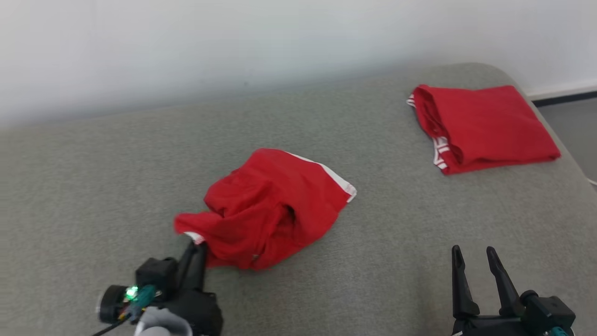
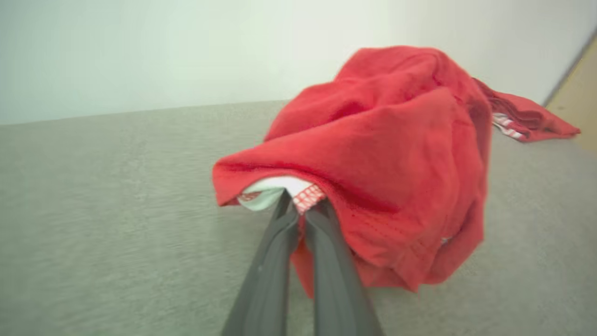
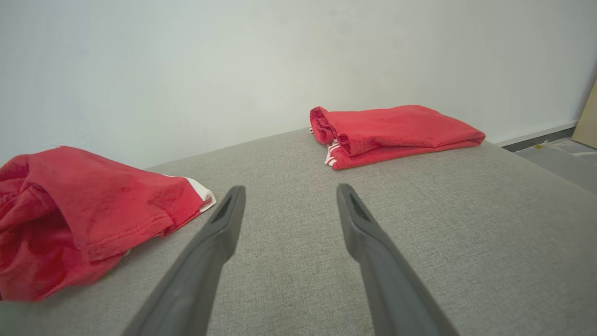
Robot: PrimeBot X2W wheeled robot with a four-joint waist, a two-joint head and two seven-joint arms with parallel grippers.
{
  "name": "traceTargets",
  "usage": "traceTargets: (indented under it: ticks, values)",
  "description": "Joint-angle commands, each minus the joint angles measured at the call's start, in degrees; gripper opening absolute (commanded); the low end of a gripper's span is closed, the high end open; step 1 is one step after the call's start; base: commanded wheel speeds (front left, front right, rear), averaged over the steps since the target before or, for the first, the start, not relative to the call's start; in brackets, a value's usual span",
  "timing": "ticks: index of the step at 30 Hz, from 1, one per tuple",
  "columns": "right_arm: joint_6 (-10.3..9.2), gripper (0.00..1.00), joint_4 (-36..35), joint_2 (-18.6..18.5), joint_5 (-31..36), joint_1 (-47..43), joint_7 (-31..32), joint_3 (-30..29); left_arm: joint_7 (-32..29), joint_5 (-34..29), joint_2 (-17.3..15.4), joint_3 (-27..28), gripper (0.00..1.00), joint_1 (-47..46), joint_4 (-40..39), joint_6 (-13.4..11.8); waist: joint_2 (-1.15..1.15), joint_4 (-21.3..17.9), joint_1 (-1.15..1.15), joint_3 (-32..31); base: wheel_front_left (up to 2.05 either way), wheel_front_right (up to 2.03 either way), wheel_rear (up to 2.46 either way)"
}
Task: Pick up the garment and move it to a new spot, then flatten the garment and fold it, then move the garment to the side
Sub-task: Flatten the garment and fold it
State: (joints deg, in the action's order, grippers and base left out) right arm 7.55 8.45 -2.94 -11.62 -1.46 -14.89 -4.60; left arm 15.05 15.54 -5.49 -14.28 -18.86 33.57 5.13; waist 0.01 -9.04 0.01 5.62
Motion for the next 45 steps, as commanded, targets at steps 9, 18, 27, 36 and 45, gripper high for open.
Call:
traceTargets:
  ticks: [9, 18, 27, 36, 45]
  values:
    - [-0.15, 1.00, 0.9, 0.1, -1.5, -1.9, -0.3, 1.8, 0.2, -4.1, -5.8, 6.6, 0.00, 8.0, -16.8, -4.1, -0.01, 10.6, -0.01, -5.6, 0.00, 0.00, 0.00]
    - [-0.15, 1.00, 1.6, 0.1, -2.1, -1.2, -0.4, 3.1, -1.6, -5.6, -5.1, 2.8, 0.00, 9.0, -24.2, -3.6, -0.01, 9.0, -0.01, -6.2, 0.00, 0.00, 0.00]
    - [-0.15, 1.00, 1.1, 0.1, -1.3, -0.3, -0.3, 2.3, -3.0, -7.5, 0.3, -10.5, 0.00, 5.0, -19.7, 0.6, -0.01, 1.7, -0.01, -3.3, 0.00, 0.00, 0.00]
    - [-0.15, 1.00, 0.8, 0.1, -0.8, 1.1, -0.4, 1.8, -1.6, -5.2, 2.5, -22.3, 0.00, -0.1, -5.7, 1.9, -0.01, -2.1, -0.01, -0.9, 0.00, 0.00, 0.00]
    - [-0.15, 1.00, 1.0, 0.1, -1.0, 0.2, -0.4, 0.9, -0.1, 1.7, 2.6, -31.9, 1.00, -3.8, -3.9, 0.2, -0.01, 0.0, -0.01, -2.7, 0.00, 0.00, 0.00]
